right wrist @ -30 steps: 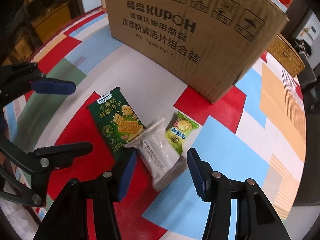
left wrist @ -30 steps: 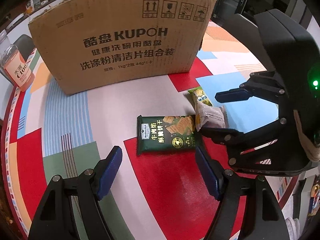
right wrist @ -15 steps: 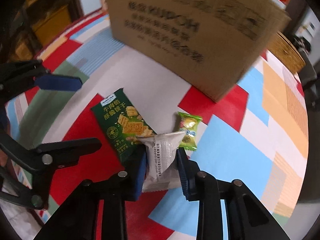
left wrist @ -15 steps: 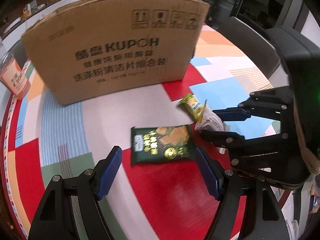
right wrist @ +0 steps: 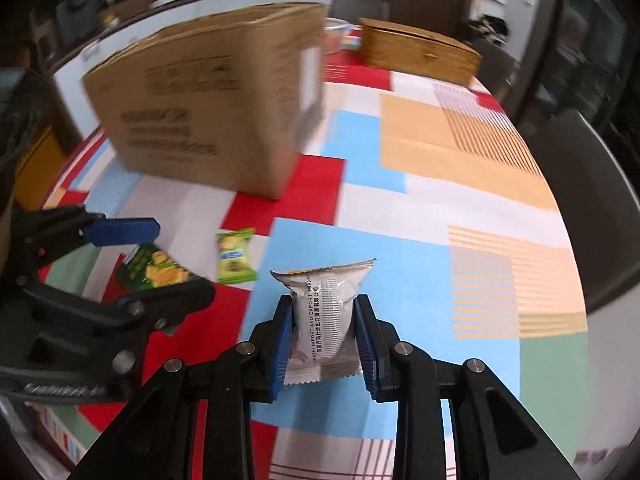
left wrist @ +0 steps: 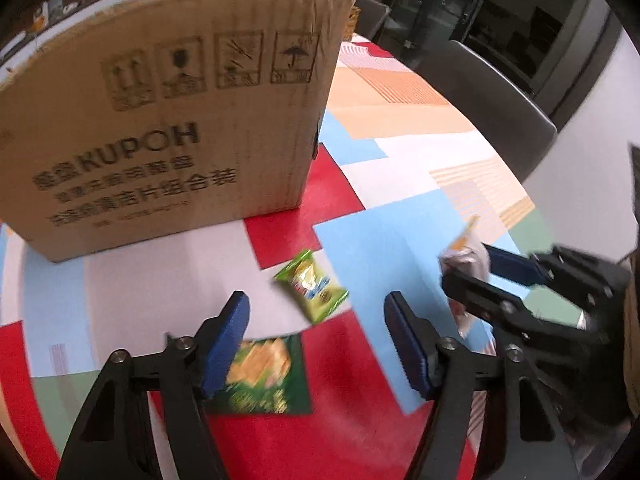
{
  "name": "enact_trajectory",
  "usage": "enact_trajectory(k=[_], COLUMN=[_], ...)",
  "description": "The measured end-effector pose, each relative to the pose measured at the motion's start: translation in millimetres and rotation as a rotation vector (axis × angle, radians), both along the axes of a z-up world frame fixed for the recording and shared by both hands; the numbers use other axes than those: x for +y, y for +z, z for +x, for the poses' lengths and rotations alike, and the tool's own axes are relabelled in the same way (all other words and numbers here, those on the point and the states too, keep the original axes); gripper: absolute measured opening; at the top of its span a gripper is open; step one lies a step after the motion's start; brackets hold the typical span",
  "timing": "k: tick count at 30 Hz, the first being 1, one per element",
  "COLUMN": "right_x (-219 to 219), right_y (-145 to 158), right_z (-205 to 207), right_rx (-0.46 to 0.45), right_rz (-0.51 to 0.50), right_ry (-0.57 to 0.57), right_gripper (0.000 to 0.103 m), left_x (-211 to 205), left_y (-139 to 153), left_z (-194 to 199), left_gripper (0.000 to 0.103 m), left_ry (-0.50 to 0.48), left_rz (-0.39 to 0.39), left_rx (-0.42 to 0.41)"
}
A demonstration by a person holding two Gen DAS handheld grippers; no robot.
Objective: Organize snacks
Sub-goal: 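Grasp the white biscuit with right gripper while left gripper grasps the small green candy, then carry the biscuit and green candy over the box and release both inside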
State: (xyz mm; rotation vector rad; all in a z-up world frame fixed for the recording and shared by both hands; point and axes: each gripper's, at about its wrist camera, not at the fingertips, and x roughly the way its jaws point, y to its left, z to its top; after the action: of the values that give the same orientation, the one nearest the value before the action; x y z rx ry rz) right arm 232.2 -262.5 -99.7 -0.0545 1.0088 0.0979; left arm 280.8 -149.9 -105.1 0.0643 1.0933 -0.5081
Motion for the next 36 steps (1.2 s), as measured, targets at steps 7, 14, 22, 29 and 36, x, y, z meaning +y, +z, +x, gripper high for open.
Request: enact_trajectory(k=[7,14,22,29,36], right_x=[-18,-23,-22,-16,1], right_y=[3,2,3,17,41], right_z=[0,0,-2,-7,-9], right_rx=[-0.056,-0.067,-0.067,-0.091,-0.141], right_rz=[0.004,0.024,0.056,0.095,0.109], right_ry=[-0.074,-0.094,-0.089,-0.080,-0.059], right_gripper=[0.031,0.031,0.031,0.031,0.031], left_x=[-17,-21,-14,4,33], left_y=[-16,-22,-10,20,55], left_z=[16,16,6,-7,-24], left_gripper=[0.053,0.027,0.022,0.022,0.022], left_ry=[0.051,0.056,0.039,0.032,0.037], left_rz=[0.036,0.089,0.079,0.034,0.005], left_rx=[0.024,0.025,0.005,-0.065,-0.157])
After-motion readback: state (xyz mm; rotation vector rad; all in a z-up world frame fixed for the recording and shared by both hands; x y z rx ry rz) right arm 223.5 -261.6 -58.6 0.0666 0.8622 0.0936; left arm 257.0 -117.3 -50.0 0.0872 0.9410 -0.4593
